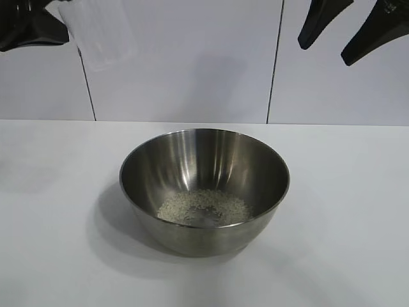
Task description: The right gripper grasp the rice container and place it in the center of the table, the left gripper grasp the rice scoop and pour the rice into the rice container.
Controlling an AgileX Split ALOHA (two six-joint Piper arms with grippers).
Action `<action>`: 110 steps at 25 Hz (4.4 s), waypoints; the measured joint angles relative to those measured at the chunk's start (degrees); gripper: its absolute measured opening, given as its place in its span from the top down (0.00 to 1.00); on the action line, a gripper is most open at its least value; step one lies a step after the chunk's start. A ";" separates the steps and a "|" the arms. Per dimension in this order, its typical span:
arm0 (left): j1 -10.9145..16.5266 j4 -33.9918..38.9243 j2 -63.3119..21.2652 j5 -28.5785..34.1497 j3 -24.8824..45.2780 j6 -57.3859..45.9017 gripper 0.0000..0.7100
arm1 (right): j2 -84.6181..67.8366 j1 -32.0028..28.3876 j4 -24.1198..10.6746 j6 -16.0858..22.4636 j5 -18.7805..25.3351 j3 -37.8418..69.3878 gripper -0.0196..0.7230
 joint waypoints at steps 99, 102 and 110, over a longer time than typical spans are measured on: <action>15.80 8.02 -0.30 -8.57 7.55 4.78 0.43 | 0.00 0.00 1.66 -1.38 -1.46 0.00 0.38; 14.01 29.95 -1.36 -6.98 0.10 -18.27 0.43 | 0.00 0.00 1.66 -1.48 -1.46 0.00 0.38; 7.92 63.98 5.05 -24.01 -16.80 -62.10 0.50 | 0.00 0.00 1.71 -2.01 -0.51 0.00 0.38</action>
